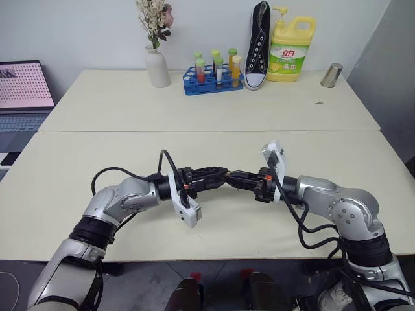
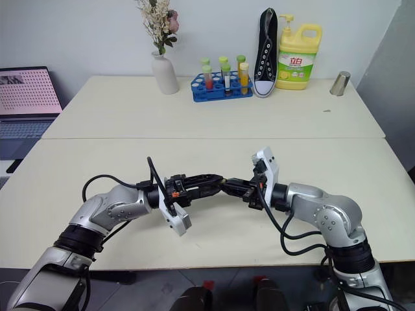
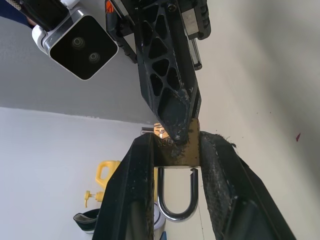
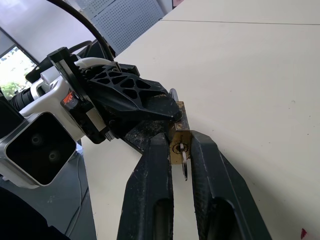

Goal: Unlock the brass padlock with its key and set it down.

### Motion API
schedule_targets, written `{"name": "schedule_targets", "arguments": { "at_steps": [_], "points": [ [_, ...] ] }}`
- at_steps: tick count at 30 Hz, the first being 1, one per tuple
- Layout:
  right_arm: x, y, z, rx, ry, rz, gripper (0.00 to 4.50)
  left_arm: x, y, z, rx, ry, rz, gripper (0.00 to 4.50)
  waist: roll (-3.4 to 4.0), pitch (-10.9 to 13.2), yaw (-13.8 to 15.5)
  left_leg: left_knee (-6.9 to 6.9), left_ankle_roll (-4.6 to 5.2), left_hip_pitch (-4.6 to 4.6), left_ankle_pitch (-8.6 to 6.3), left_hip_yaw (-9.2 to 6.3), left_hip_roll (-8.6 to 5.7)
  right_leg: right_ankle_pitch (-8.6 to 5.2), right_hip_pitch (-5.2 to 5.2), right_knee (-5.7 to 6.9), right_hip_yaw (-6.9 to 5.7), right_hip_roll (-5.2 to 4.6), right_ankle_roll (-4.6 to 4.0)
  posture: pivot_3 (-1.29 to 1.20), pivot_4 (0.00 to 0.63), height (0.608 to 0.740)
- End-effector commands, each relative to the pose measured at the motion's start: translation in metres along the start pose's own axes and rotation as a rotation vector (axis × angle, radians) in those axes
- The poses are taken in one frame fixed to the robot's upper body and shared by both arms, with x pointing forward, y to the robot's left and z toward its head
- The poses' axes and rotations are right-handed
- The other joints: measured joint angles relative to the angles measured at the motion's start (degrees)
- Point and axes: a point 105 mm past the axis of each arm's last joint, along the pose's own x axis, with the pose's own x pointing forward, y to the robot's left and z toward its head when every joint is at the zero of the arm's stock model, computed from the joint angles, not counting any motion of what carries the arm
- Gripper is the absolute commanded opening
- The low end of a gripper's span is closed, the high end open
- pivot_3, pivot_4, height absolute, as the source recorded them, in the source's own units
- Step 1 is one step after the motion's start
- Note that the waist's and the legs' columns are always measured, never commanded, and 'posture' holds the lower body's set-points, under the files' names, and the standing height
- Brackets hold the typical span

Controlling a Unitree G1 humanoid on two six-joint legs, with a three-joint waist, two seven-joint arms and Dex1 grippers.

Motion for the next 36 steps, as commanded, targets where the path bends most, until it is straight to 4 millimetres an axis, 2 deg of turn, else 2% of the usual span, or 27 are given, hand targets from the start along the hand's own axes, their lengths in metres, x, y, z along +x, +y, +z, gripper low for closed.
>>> {"name": "schedule_targets", "arguments": {
  "at_steps": [1,11,15,20,21,26,27,29,31,36],
  "points": [
    [0.001,0.004,0.011,-0.028,-0.026,0.014,0.13,0.002,0.009,0.007,0.013,-0.038,0.040,0.93,0.00,0.00,0.00,0.00,0.00,0.00,0.00,0.00,0.00,0.00,0.00,0.00,0.00,0.00,0.00,0.00,0.150,0.740],
    [0.000,0.006,0.010,-0.025,-0.024,0.026,0.13,-0.001,0.004,0.010,-0.051,-0.054,0.033,0.93,0.00,0.00,-0.01,0.00,0.00,0.00,0.00,0.00,0.00,0.00,0.00,0.01,0.00,0.00,0.00,0.00,0.150,0.740],
    [-0.001,0.005,0.010,-0.031,-0.025,0.019,0.13,-0.003,0.007,0.011,-0.081,-0.058,0.033,2.25,0.00,0.00,-0.01,0.00,0.00,0.00,0.00,0.00,0.00,0.00,0.00,0.01,0.01,-0.01,0.00,0.00,0.150,0.740],
    [-0.004,0.000,0.012,-0.045,-0.028,-0.004,0.13,-0.015,0.006,0.017,-0.098,-0.065,0.011,3.83,0.01,0.00,-0.21,-0.01,0.00,0.01,0.00,0.01,0.01,0.00,-0.02,0.01,0.02,0.00,0.00,0.00,0.150,0.740],
    [-0.005,-0.002,0.013,-0.051,-0.029,-0.014,0.13,-0.019,0.006,0.018,-0.125,-0.052,0.015,3.84,0.01,0.00,-0.23,-0.01,0.00,0.01,0.00,0.01,0.02,0.00,-0.02,0.02,0.03,0.00,0.00,0.00,0.150,0.740],
    [-0.016,-0.015,0.016,-0.098,-0.025,-0.063,0.13,-0.031,0.013,0.029,-0.235,-0.041,0.055,3.84,0.03,0.01,-0.11,0.00,0.00,0.01,0.00,0.02,0.02,0.00,-0.04,0.02,0.06,-0.01,0.00,0.00,0.150,0.740],
    [-0.019,-0.017,0.017,-0.115,-0.020,-0.072,0.13,-0.033,0.018,0.025,-0.274,-0.014,0.080,3.84,0.04,0.02,-0.10,0.00,0.00,0.01,0.00,0.02,0.02,0.00,-0.04,0.01,0.06,-0.01,0.00,0.00,0.150,0.740],
    [-0.027,-0.017,0.019,-0.148,-0.012,-0.074,0.13,-0.037,0.023,0.002,-0.428,0.105,0.124,3.44,0.05,0.03,0.08,0.00,0.00,0.01,0.00,0.02,0.01,0.00,-0.01,0.01,0.05,-0.02,0.00,0.00,0.150,0.740],
    [-0.031,-0.015,0.020,-0.169,-0.008,-0.065,0.13,-0.038,0.018,-0.013,-0.596,0.175,0.131,2.91,0.06,0.03,0.01,0.00,0.01,0.01,0.00,-0.01,0.01,0.00,0.04,0.00,-0.01,-0.02,0.00,0.00,0.150,0.740],
    [-0.029,-0.001,0.020,-0.222,0.015,0.008,0.13,-0.024,0.008,-0.027,-1.025,0.190,0.135,1.26,0.09,0.07,-0.17,0.00,0.01,0.03,-0.01,-0.01,0.03,-0.01,0.04,0.01,-0.03,0.03,0.00,0.00,0.150,0.740]
  ]
}}
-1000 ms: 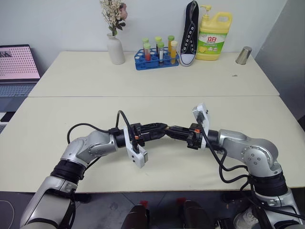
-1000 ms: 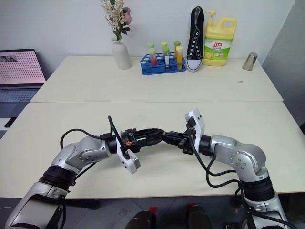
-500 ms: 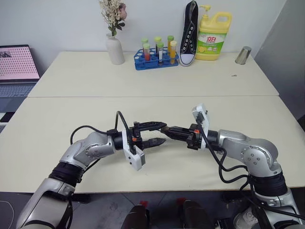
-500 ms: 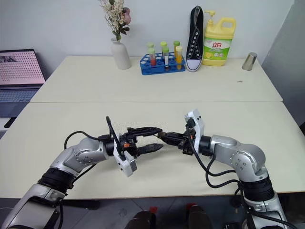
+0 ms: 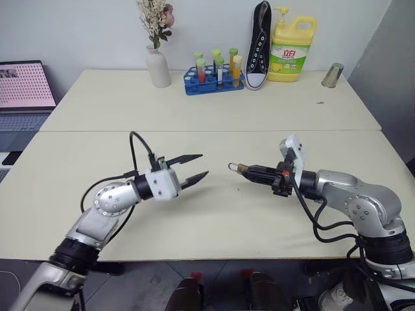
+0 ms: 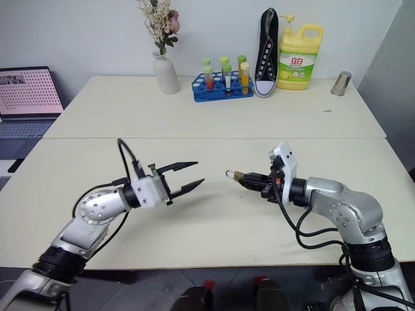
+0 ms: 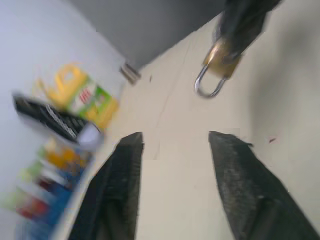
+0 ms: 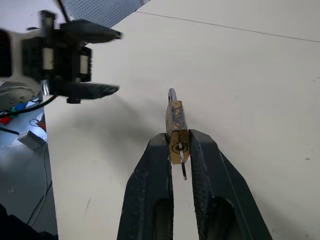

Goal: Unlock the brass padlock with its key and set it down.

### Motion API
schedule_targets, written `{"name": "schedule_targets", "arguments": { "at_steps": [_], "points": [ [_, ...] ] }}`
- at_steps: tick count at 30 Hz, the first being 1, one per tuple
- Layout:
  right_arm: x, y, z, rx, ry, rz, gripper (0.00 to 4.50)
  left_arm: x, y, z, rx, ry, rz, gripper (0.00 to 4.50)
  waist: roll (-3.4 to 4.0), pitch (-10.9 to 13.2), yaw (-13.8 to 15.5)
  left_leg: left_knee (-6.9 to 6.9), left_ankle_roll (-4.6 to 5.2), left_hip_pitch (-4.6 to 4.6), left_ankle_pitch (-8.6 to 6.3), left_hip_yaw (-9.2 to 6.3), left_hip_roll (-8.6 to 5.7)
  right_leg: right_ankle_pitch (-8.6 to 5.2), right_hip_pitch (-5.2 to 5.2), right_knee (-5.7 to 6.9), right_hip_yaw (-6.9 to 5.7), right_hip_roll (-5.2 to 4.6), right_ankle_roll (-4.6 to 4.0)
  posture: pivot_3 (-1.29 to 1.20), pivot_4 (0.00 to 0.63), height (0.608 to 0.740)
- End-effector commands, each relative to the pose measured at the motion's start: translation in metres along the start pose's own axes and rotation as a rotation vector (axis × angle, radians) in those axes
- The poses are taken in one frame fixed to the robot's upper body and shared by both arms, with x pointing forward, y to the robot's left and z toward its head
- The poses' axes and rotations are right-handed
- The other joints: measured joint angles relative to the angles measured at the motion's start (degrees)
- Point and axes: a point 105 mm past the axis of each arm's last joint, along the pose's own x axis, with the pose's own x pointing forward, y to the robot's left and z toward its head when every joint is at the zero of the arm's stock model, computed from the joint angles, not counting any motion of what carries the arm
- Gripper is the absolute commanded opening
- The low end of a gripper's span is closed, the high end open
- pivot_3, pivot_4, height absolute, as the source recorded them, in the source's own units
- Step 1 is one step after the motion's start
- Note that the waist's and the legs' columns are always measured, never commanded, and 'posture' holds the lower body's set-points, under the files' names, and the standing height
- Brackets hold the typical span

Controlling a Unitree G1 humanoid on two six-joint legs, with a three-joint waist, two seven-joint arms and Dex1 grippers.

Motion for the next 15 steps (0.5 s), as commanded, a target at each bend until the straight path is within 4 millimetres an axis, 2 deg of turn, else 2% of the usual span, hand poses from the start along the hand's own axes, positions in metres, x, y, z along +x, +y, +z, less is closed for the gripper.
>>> {"name": "schedule_targets", "arguments": {
  "at_steps": [1,4,6,15],
  "points": [
    [0.001,0.015,0.012,-0.082,-0.029,0.069,0.13,0.009,0.002,0.002,-0.214,0.006,-0.041,0.95,-0.01,0.00,-0.07,0.00,0.00,0.00,0.00,-0.01,0.00,0.00,0.00,0.00,0.00,0.00,0.00,0.00,0.150,0.740],
    [0.003,0.018,0.015,-0.088,-0.037,0.088,0.13,0.017,-0.001,0.000,-0.384,0.004,-0.063,0.03,0.00,0.00,-0.12,0.01,0.00,0.01,0.00,0.00,0.00,0.00,0.00,0.00,0.01,0.06,0.00,0.00,0.150,0.740],
    [0.004,0.020,0.016,-0.091,-0.042,0.098,0.13,0.024,-0.001,0.003,-0.536,-0.017,-0.056,0.00,-0.01,0.01,-0.09,0.02,-0.01,0.01,0.00,0.00,0.02,0.00,0.00,0.01,0.02,0.06,0.00,0.00,0.150,0.740],
    [0.004,0.020,0.014,-0.094,-0.035,0.103,0.13,0.033,-0.006,0.022,-0.742,-0.089,-0.081,0.00,-0.02,0.01,0.00,0.02,-0.02,0.00,0.01,0.00,0.03,0.00,0.00,-0.04,0.06,0.04,-0.01,0.00,0.150,0.740]
  ]
}}
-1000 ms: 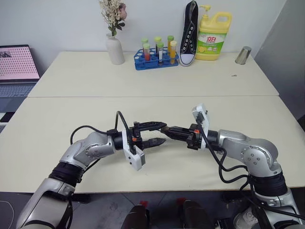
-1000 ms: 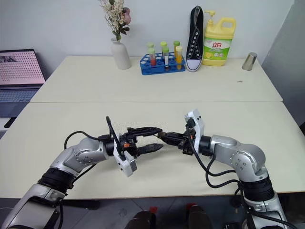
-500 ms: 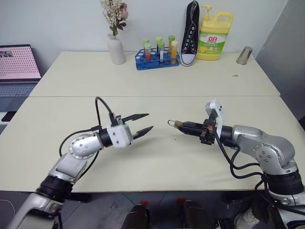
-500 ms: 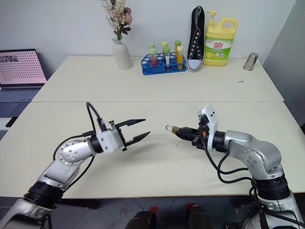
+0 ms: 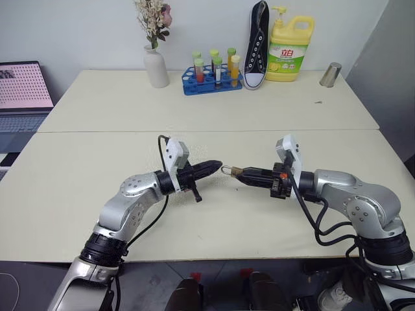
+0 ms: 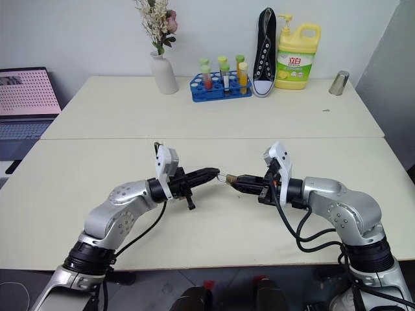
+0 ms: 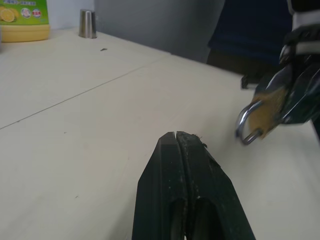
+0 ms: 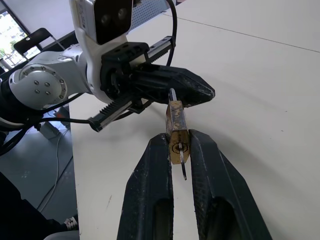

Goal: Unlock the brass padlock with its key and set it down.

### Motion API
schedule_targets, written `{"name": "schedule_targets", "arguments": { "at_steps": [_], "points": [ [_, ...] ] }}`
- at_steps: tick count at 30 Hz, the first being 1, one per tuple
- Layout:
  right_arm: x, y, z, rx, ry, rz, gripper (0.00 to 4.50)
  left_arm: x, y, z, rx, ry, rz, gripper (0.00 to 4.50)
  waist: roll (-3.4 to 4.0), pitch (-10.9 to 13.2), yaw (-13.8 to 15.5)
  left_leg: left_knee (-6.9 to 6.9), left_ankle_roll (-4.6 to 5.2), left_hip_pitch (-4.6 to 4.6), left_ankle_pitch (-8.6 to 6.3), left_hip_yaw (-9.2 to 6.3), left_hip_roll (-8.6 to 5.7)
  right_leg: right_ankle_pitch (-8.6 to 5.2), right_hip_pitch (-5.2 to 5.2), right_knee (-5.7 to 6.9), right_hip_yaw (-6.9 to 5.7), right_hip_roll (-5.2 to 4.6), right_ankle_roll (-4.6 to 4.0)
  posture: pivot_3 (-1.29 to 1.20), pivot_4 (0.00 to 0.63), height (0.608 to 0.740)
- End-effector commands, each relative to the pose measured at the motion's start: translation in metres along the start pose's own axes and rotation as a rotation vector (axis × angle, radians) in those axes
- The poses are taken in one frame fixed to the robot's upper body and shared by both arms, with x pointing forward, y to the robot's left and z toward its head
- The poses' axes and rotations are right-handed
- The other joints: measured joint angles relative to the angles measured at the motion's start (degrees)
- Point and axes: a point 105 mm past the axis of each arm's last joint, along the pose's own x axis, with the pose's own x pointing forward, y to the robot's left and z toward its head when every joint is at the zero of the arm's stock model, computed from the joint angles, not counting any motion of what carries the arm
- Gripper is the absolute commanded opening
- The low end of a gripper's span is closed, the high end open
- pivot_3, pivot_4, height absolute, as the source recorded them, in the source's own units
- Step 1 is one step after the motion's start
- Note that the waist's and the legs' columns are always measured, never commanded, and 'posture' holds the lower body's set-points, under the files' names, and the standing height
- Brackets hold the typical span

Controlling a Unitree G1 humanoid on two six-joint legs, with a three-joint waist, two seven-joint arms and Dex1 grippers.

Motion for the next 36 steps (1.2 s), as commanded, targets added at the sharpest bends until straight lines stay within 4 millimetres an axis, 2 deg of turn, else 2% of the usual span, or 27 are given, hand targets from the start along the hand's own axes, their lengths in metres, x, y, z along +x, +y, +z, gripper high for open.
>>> {"name": "schedule_targets", "arguments": {
  "at_steps": [1,10,18,26,36],
  "points": [
    [0.001,0.009,0.012,-0.065,-0.030,0.031,0.13,0.002,-0.008,0.014,-0.004,-0.037,-0.030,0.00,0.00,0.00,0.01,0.00,0.00,0.00,0.00,0.00,0.00,0.00,0.00,0.00,0.00,0.00,0.00,0.00,0.150,0.740],
    [0.000,0.008,0.012,-0.068,-0.026,0.031,0.13,0.006,-0.022,0.011,-0.027,-0.022,-0.078,0.00,0.00,0.00,0.08,-0.01,-0.01,0.00,0.00,0.01,0.00,0.00,0.00,-0.03,0.02,0.00,-0.01,0.00,0.150,0.740],
    [0.000,0.007,0.011,-0.073,-0.018,0.026,0.13,0.000,-0.033,0.011,-0.047,0.011,-0.139,0.00,0.00,0.00,0.06,-0.01,-0.01,0.00,0.00,0.01,0.00,0.00,0.01,-0.05,0.02,0.00,-0.01,0.00,0.150,0.740],
    [0.000,0.005,0.009,-0.075,-0.011,0.019,0.13,-0.008,-0.037,0.014,-0.095,0.032,-0.178,0.00,0.00,0.01,0.09,-0.03,-0.01,0.00,0.00,0.01,0.00,0.00,0.01,-0.09,0.02,-0.01,-0.01,0.00,0.150,0.740],
    [0.000,0.005,0.006,-0.070,-0.003,0.023,0.13,-0.003,-0.033,0.023,-0.130,-0.016,-0.156,0.00,0.00,0.01,0.13,-0.02,-0.01,-0.01,0.00,0.01,-0.01,0.00,0.02,-0.11,0.02,-0.02,-0.01,0.00,0.150,0.740]
  ]
}}
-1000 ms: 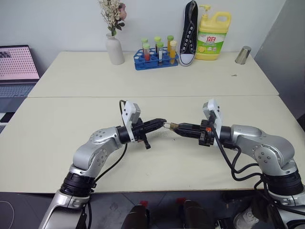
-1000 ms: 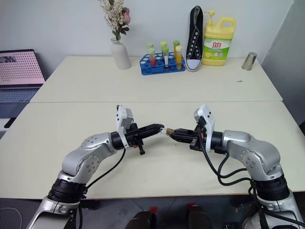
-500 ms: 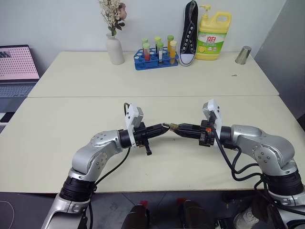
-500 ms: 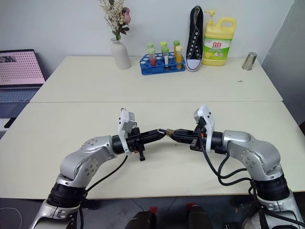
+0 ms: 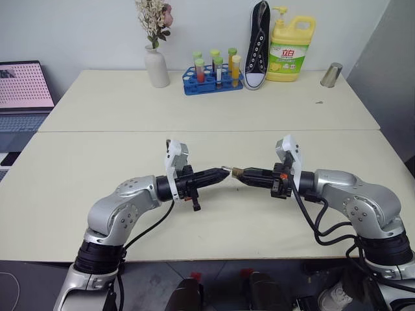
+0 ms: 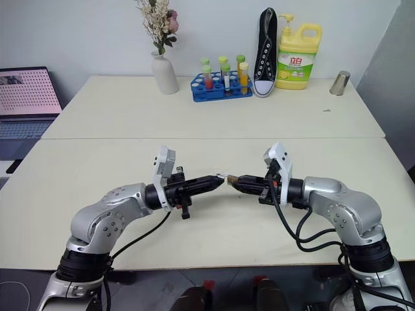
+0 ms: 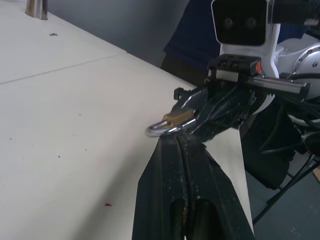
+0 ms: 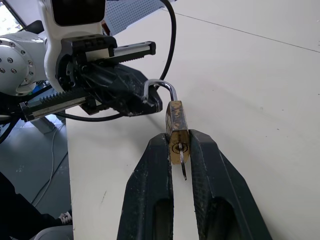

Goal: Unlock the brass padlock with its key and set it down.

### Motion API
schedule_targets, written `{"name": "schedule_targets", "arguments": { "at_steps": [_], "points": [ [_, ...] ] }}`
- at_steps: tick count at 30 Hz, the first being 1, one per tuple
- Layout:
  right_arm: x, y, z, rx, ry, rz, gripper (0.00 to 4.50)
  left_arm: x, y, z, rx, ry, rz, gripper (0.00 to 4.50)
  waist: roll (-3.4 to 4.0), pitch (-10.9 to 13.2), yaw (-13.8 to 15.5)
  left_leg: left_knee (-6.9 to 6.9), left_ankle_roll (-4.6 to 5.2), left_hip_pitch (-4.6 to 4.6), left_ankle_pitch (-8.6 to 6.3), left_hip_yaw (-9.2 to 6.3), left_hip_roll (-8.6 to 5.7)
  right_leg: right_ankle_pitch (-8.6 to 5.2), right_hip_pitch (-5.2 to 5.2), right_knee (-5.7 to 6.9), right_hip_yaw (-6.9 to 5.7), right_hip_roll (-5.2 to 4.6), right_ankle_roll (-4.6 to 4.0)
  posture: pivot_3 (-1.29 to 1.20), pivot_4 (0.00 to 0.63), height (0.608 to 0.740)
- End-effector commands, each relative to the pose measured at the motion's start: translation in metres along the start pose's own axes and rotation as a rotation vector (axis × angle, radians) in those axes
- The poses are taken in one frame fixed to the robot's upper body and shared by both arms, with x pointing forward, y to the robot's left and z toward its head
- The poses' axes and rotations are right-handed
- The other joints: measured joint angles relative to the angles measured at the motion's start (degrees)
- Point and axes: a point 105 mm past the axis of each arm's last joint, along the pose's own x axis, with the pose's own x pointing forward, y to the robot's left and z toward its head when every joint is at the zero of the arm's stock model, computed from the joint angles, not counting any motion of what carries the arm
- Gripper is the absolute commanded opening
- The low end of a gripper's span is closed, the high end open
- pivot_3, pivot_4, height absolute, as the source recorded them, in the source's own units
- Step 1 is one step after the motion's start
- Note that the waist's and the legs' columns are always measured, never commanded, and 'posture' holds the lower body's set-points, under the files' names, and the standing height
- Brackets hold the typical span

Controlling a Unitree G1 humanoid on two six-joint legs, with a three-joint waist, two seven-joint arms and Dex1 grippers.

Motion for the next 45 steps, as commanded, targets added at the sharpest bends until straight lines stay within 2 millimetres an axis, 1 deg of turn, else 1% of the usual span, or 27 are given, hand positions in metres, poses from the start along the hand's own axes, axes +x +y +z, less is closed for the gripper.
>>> {"name": "schedule_targets", "arguments": {
  "at_steps": [1,14,19,24,26,28,31,34,35,36,38,42,45],
  "points": [
    [0.000,0.007,0.009,-0.049,-0.022,0.025,0.13,0.001,-0.006,0.013,0.030,-0.039,-0.025,0.00,0.00,0.00,-0.04,0.00,0.00,0.00,0.00,0.00,0.00,0.00,0.00,-0.01,0.00,0.00,0.00,0.00,0.150,0.740],
    [0.001,0.009,0.007,-0.040,-0.022,0.037,0.13,-0.001,-0.001,0.015,0.042,-0.041,0.000,0.00,0.00,0.00,-0.03,-0.01,0.00,0.00,0.00,0.00,0.00,0.00,0.00,-0.02,0.00,0.00,0.00,0.00,0.150,0.740],
    [0.001,0.008,0.007,-0.039,-0.020,0.037,0.13,-0.002,0.002,0.018,0.026,-0.066,0.018,0.00,0.00,0.00,0.00,-0.01,0.00,0.00,0.00,0.00,0.00,0.00,0.00,-0.03,0.00,0.00,0.00,0.00,0.150,0.740],
    [0.001,0.007,0.007,-0.042,-0.019,0.034,0.13,-0.002,0.000,0.018,0.037,-0.065,0.007,0.00,-0.01,0.00,0.00,-0.01,0.00,-0.01,0.00,0.00,0.00,0.00,0.00,-0.04,0.00,-0.01,0.00,0.00,0.150,0.740],
    [0.001,0.007,0.007,-0.042,-0.016,0.029,0.13,-0.002,-0.003,0.017,0.071,-0.050,-0.002,0.00,-0.01,0.01,0.00,-0.01,0.00,-0.01,0.00,0.00,0.00,0.00,0.00,-0.04,0.00,-0.01,0.00,0.00,0.150,0.740],
    [0.000,0.005,0.006,-0.039,-0.013,0.020,0.13,-0.008,-0.003,0.017,0.125,-0.023,0.020,0.00,-0.01,0.01,-0.05,-0.01,-0.01,-0.01,0.00,0.00,0.00,0.00,0.00,-0.04,0.00,-0.01,0.00,0.00,0.150,0.740],
    [-0.002,0.002,0.004,-0.025,-0.004,0.005,0.13,-0.020,-0.005,0.013,0.268,0.045,0.031,0.00,0.01,0.02,-0.16,-0.05,-0.01,0.00,0.00,0.02,0.02,0.00,-0.01,-0.06,0.02,0.00,0.00,0.00,0.150,0.740],
    [-0.004,-0.006,0.000,0.022,0.028,-0.016,0.13,-0.041,0.001,0.001,0.629,0.166,0.071,0.00,0.03,0.03,-0.08,-0.08,-0.02,0.00,0.00,0.03,0.02,0.00,-0.01,-0.11,0.03,0.00,-0.01,0.00,0.150,0.740],
    [-0.005,-0.008,-0.002,0.036,0.038,-0.020,0.13,-0.045,0.002,-0.004,0.714,0.196,0.066,0.00,0.05,0.04,0.02,-0.08,-0.04,0.00,0.01,0.05,0.02,0.01,0.00,-0.16,0.04,-0.01,-0.02,0.00,0.150,0.740],
    [-0.005,-0.009,-0.005,0.047,0.066,-0.018,0.13,-0.049,0.004,-0.009,0.793,0.221,0.060,0.18,0.06,0.04,0.18,-0.10,-0.05,-0.01,0.02,0.05,0.01,0.03,0.00,-0.19,0.04,-0.02,-0.05,0.00,0.150,0.740],
    [-0.004,-0.010,-0.010,0.069,0.099,-0.011,0.13,-0.055,0.006,-0.015,0.891,0.237,0.040,0.57,0.11,0.07,0.35,-0.10,-0.02,-0.03,0.00,0.05,0.01,0.07,0.02,-0.33,0.01,-0.04,-0.12,0.00,0.150,0.740],
    [0.005,-0.011,-0.020,0.128,0.159,0.021,0.13,-0.060,0.002,-0.027,0.927,0.228,0.011,1.85,0.12,0.08,0.24,-0.09,0.00,-0.21,-0.01,0.01,0.03,0.16,0.03,-0.66,-0.06,-0.06,-0.11,0.00,0.150,0.740],
    [0.021,-0.018,-0.032,0.200,0.202,0.016,0.13,-0.065,-0.005,-0.037,0.978,0.234,-0.012,2.77,0.12,0.08,0.01,-0.11,0.00,-0.25,-0.02,0.04,0.00,0.18,-0.01,-0.67,-0.04,-0.10,-0.07,0.00,0.150,0.740]
  ]
}}
